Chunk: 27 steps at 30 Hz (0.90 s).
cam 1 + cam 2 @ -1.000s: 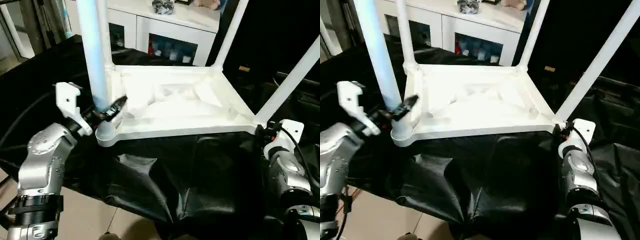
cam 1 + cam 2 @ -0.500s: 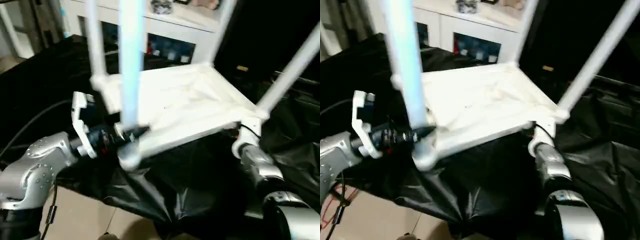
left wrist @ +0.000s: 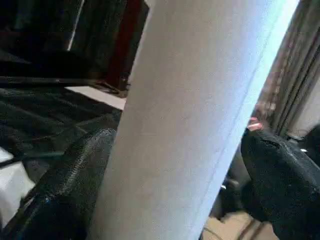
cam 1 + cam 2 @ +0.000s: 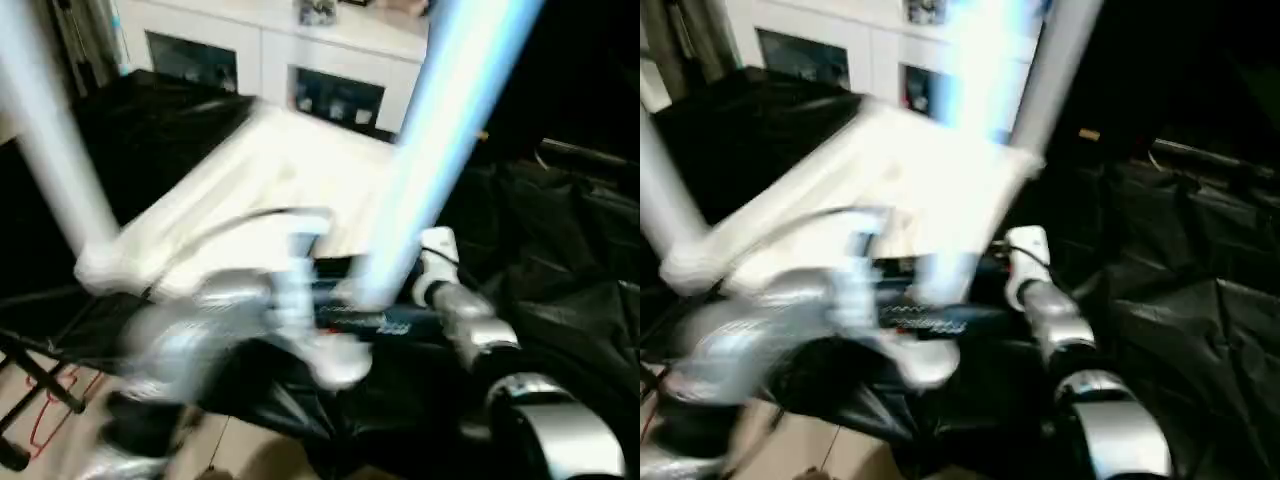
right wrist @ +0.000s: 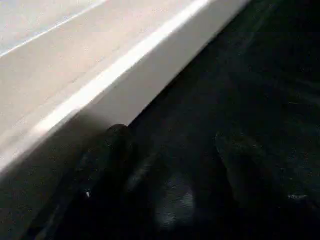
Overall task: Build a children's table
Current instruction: Rotate table base
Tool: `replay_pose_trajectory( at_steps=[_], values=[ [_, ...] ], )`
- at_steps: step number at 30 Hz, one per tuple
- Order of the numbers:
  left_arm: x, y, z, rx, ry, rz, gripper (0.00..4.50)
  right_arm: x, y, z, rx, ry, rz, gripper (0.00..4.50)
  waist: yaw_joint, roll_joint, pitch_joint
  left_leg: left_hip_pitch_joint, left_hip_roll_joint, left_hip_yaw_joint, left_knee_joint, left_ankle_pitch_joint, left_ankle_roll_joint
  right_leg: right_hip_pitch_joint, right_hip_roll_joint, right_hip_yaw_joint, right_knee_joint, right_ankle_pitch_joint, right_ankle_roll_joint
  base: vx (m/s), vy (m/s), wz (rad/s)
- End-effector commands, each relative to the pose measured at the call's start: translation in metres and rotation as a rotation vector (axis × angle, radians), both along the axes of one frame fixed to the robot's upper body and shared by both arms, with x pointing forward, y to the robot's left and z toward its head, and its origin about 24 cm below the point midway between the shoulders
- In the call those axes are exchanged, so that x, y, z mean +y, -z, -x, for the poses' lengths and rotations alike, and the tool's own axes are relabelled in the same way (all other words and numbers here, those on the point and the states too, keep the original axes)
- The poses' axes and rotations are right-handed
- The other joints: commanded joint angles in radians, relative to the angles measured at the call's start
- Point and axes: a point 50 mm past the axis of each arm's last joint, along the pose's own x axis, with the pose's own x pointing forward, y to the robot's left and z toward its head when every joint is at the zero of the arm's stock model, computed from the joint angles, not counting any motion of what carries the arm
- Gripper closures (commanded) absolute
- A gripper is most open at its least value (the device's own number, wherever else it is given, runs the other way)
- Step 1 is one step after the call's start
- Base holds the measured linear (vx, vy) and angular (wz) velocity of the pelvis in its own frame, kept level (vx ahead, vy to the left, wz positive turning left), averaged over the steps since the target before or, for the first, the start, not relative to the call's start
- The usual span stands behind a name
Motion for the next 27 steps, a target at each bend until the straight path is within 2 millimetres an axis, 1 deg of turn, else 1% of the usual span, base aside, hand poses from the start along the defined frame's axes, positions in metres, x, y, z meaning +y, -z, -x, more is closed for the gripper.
replay_pose_trajectory(
  at_steps=[1, 2, 3, 4, 5, 6, 7, 8, 9, 10, 11, 12, 13, 14, 15, 16, 17, 18, 19, 21, 22, 23, 24, 25, 26, 27],
  values=[
    [-0.01, 0.003, -0.006, -0.04, -0.033, -0.038, 0.07, 0.006, -0.007, -0.004, -0.02, -0.048, 0.002, 1.35, 0.006, 0.011, -0.063, 0.0, -0.013, 0.015, -0.066, -0.192, -0.036, 0.055, -0.047, 0.042, -0.076, -0.125, -0.142, 0.0, 0.0, 0.0],
    [-0.017, 0.005, -0.013, -0.059, -0.074, -0.06, 0.07, 0.003, -0.006, -0.004, -0.021, -0.043, 0.011, 1.35, 0.008, 0.016, -0.063, 0.0, -0.013, 0.015, -0.067, -0.195, -0.034, 0.054, -0.046, 0.041, -0.079, -0.131, -0.14, 0.0, 0.0, 0.0],
    [-0.019, 0.006, -0.018, -0.067, -0.107, -0.077, 0.07, 0.0, -0.006, -0.004, -0.024, -0.031, 0.018, 1.35, 0.008, 0.013, -0.064, 0.003, -0.013, 0.015, -0.066, -0.195, -0.033, 0.053, -0.044, 0.041, -0.079, -0.118, -0.14, 0.0, 0.0, 0.0],
    [-0.02, 0.007, -0.021, -0.072, -0.13, -0.091, 0.07, -0.002, -0.006, -0.004, -0.026, -0.023, 0.022, 1.35, 0.01, 0.012, -0.065, 0.002, -0.013, 0.014, -0.066, -0.188, -0.032, 0.056, -0.045, 0.04, -0.076, -0.105, -0.144, 0.0, 0.0, 0.0],
    [-0.019, 0.008, -0.025, -0.085, -0.162, -0.112, 0.07, -0.005, -0.006, -0.004, -0.028, -0.01, 0.026, 1.35, 0.01, 0.011, -0.066, 0.002, -0.013, 0.014, -0.065, -0.184, -0.031, 0.056, -0.046, 0.041, -0.075, -0.096, -0.147, 0.0, 0.0, 0.0],
    [-0.018, 0.009, -0.028, -0.093, -0.18, -0.124, 0.07, -0.007, -0.006, -0.004, -0.029, -0.002, 0.027, 1.35, 0.01, 0.017, -0.066, 0.002, -0.013, 0.013, -0.066, -0.182, -0.03, 0.056, -0.045, 0.04, -0.075, -0.082, -0.151, 0.0, 0.0, 0.0],
    [-0.015, 0.011, -0.031, -0.096, -0.201, -0.137, 0.07, -0.009, -0.006, -0.004, -0.031, 0.01, 0.03, 1.35, 0.011, 0.014, -0.067, 0.001, -0.014, 0.013, -0.065, -0.176, -0.029, 0.058, -0.044, 0.039, -0.072, -0.071, -0.156, 0.0, 0.0, 0.0],
    [-0.012, 0.012, -0.033, -0.096, -0.212, -0.145, 0.07, -0.012, -0.006, -0.004, -0.032, 0.024, 0.032, 1.35, 0.011, 0.014, -0.067, 0.001, -0.014, 0.013, -0.065, -0.176, -0.029, 0.058, -0.044, 0.039, -0.072, -0.071, -0.156, 0.0, 0.0, 0.0],
    [-0.009, 0.014, -0.035, -0.104, -0.223, -0.157, 0.07, -0.015, -0.006, -0.004, -0.033, 0.036, 0.033, 1.35, 0.012, 0.018, -0.068, 0.002, -0.014, 0.013, -0.064, -0.165, -0.029, 0.058, -0.046, 0.039, -0.069, -0.055, -0.164, 0.0, 0.0, 0.0],
    [-0.001, 0.017, -0.035, -0.113, -0.229, -0.175, 0.07, -0.018, -0.005, -0.003, -0.033, 0.051, 0.035, 1.35, 0.012, 0.017, -0.067, 0.002, -0.014, 0.014, -0.065, -0.167, -0.029, 0.058, -0.045, 0.039, -0.07, -0.054, -0.167, 0.0, 0.0, 0.0],
    [0.003, 0.019, -0.036, -0.118, -0.232, -0.187, 0.07, -0.02, -0.005, -0.003, -0.034, 0.059, 0.036, 1.35, 0.011, 0.016, -0.066, 0.002, -0.014, 0.014, -0.065, -0.177, -0.028, 0.057, -0.045, 0.038, -0.071, -0.063, -0.168, 0.0, 0.0, 0.0],
    [0.006, 0.02, -0.035, -0.122, -0.234, -0.195, 0.07, -0.021, -0.004, -0.002, -0.034, 0.064, 0.036, 1.35, 0.009, 0.016, -0.065, 0.002, -0.014, 0.013, -0.066, -0.192, -0.031, 0.057, -0.046, 0.038, -0.073, -0.092, -0.164, 0.0, 0.0, 0.0],
    [0.01, 0.021, -0.035, -0.124, -0.238, -0.198, 0.07, -0.023, -0.004, -0.002, -0.034, 0.068, 0.037, 1.35, 0.009, 0.012, -0.063, 0.002, -0.014, 0.014, -0.066, -0.2, -0.031, 0.056, -0.046, 0.038, -0.076, -0.108, -0.161, 0.0, 0.0, 0.0],
    [0.013, 0.022, -0.034, -0.123, -0.244, -0.195, 0.07, -0.024, -0.004, -0.001, -0.036, 0.073, 0.039, 1.35, 0.009, 0.015, -0.063, 0.003, -0.013, 0.013, -0.067, -0.21, -0.034, 0.055, -0.047, 0.038, -0.076, -0.129, -0.159, 0.0, 0.0, 0.0],
    [0.017, 0.022, -0.033, -0.119, -0.25, -0.193, 0.07, -0.025, -0.004, -0.001, -0.037, 0.077, 0.037, 1.35, 0.009, 0.015, -0.063, 0.002, -0.012, 0.012, -0.067, -0.217, -0.036, 0.054, -0.048, 0.038, -0.077, -0.141, -0.157, 0.0, 0.0, 0.0],
    [0.029, 0.024, -0.03, -0.114, -0.286, -0.202, 0.07, -0.027, -0.005, 0.0, -0.045, 0.073, 0.03, 1.35, 0.008, 0.015, -0.062, 0.002, -0.011, 0.011, -0.069, -0.226, -0.038, 0.054, -0.048, 0.038, -0.078, -0.152, -0.155, 0.0, 0.0, 0.0],
    [0.033, 0.025, -0.029, -0.114, -0.3, -0.205, 0.07, -0.027, -0.005, 0.0, -0.049, 0.069, 0.027, 1.35, 0.008, 0.016, -0.063, 0.003, -0.01, 0.011, -0.069, -0.23, -0.038, 0.054, -0.049, 0.038, -0.077, -0.154, -0.155, 0.0, 0.0, 0.0],
    [0.041, 0.025, -0.028, -0.115, -0.329, -0.214, 0.07, -0.029, -0.007, 0.0, -0.057, 0.059, 0.024, 1.35, 0.006, 0.017, -0.061, 0.001, -0.009, 0.01, -0.071, -0.235, -0.036, 0.054, -0.048, 0.037, -0.078, -0.162, -0.15, 0.0, 0.0, 0.0],
    [0.054, 0.026, -0.026, -0.116, -0.385, -0.226, 0.07, -0.031, -0.01, 0.0, -0.076, 0.033, 0.028, 1.35, 0.007, 0.019, -0.06, 0.007, -0.009, 0.012, -0.07, -0.247, -0.035, 0.048, -0.046, 0.038, -0.08, -0.174, -0.15, 0.0, 0.0, 0.0],
    [0.067, 0.026, -0.023, -0.121, -0.428, -0.235, 0.07, -0.034, -0.015, 0.0, -0.098, 0.006, 0.027, 1.35, 0.006, 0.02, -0.058, 0.004, -0.008, 0.01, -0.072, -0.259, -0.035, 0.049, -0.045, 0.037, -0.082, -0.185, -0.147, 0.0, 0.0, 0.0],
    [0.072, 0.026, -0.021, -0.119, -0.44, -0.237, 0.07, -0.035, -0.017, 0.0, -0.108, -0.009, 0.021, 1.35, 0.006, 0.02, -0.059, 0.005, -0.008, 0.01, -0.071, -0.262, -0.035, 0.049, -0.045, 0.037, -0.08, -0.185, -0.147, 0.0, 0.0, 0.0],
    [0.085, 0.025, -0.014, -0.112, -0.465, -0.241, 0.07, -0.037, -0.022, 0.001, -0.132, -0.057, 0.001, 1.35, 0.007, 0.021, -0.058, 0.005, -0.009, 0.011, -0.071, -0.267, -0.031, 0.049, -0.044, 0.037, -0.081, -0.187, -0.148, 0.0, 0.0, 0.0],
    [0.089, 0.024, -0.012, -0.111, -0.471, -0.243, 0.07, -0.038, -0.024, 0.001, -0.139, -0.073, -0.005, 1.35, 0.006, 0.022, -0.059, 0.004, -0.008, 0.009, -0.071, -0.263, -0.029, 0.05, -0.044, 0.038, -0.079, -0.176, -0.149, 0.0, 0.0, 0.0],
    [0.098, 0.024, -0.007, -0.101, -0.483, -0.254, 0.07, -0.039, -0.029, 0.002, -0.161, -0.117, -0.018, 1.35, 0.007, 0.022, -0.056, 0.007, -0.009, 0.011, -0.072, -0.261, -0.024, 0.045, -0.04, 0.037, -0.083, -0.179, -0.149, 0.0, 0.0, 0.0],
    [0.113, 0.024, 0.0, -0.088, -0.51, -0.289, 0.07, -0.041, -0.036, 0.005, -0.193, -0.189, -0.032, 1.35, 0.008, 0.024, -0.057, 0.008, -0.009, 0.011, -0.071, -0.264, -0.022, 0.046, -0.04, 0.037, -0.081, -0.175, -0.152, 0.0, 0.0, 0.0],
    [0.122, 0.025, 0.004, -0.072, -0.524, -0.309, 0.07, -0.041, -0.042, 0.007, -0.217, -0.225, -0.049, 1.35, 0.009, 0.025, -0.056, 0.004, -0.007, 0.01, -0.073, -0.259, -0.01, 0.048, -0.039, 0.038, -0.08, -0.156, -0.155, 0.0, 0.0, 0.0]
  ],
)
